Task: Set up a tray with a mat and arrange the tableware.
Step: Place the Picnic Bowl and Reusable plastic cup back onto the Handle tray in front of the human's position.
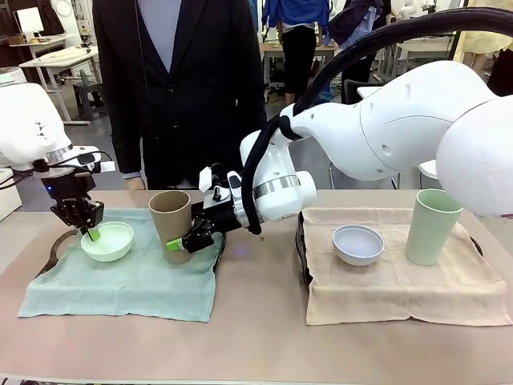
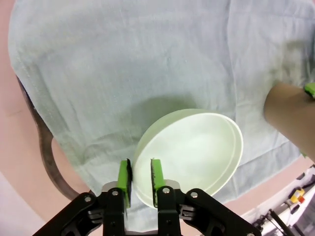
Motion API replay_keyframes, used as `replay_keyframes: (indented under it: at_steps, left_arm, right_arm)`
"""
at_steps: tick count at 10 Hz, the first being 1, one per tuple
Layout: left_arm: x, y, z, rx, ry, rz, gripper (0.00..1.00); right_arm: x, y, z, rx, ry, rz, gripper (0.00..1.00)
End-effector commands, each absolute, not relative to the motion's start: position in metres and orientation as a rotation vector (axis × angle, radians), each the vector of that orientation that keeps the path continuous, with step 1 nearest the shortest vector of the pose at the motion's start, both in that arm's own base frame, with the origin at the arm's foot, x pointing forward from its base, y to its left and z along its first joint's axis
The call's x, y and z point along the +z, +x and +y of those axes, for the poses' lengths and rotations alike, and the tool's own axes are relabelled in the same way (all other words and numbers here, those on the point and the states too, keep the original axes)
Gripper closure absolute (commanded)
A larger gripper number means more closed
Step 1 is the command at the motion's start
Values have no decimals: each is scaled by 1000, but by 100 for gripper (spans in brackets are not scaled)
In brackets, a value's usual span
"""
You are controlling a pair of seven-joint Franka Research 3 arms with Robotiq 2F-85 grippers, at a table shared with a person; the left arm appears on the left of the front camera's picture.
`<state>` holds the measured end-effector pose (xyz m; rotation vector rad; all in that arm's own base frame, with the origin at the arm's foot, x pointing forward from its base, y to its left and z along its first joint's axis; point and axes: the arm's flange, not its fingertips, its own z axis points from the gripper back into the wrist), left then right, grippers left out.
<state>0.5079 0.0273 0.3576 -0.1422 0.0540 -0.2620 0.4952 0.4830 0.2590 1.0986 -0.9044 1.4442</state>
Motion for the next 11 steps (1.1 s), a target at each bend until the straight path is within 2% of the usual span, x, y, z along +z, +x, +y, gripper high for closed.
replay_keyframes:
  at_steps: [1,2,3,4,6,7,8,11]
  left_arm:
    - [364,507,34,-289,-171,39,33]
    - [365,505,35,-287,-163,50,0]
    - [367,504,37,-288,-167,56,13]
    - [370,502,41,-288,-175,56,0]
    - [380,496,48,-290,-175,43,0]
    - [384,491,53,-286,-167,40,16]
    - [392,488,60,-285,-162,42,7]
    - [452,461,77,-317,-151,-4,7]
  right_arm:
    - [273,493,484,1437,1080,-877,0]
    - [276,489,482,1426,1020,-830,0]
    - [282,484,479,1431,966,-785,0]
    - [290,480,474,1438,942,-747,0]
    - [298,471,459,1422,902,-667,0]
    - [301,468,449,1413,877,-644,0]
    - [309,465,439,1390,856,-629,0]
    - [371,441,396,1341,705,-641,0]
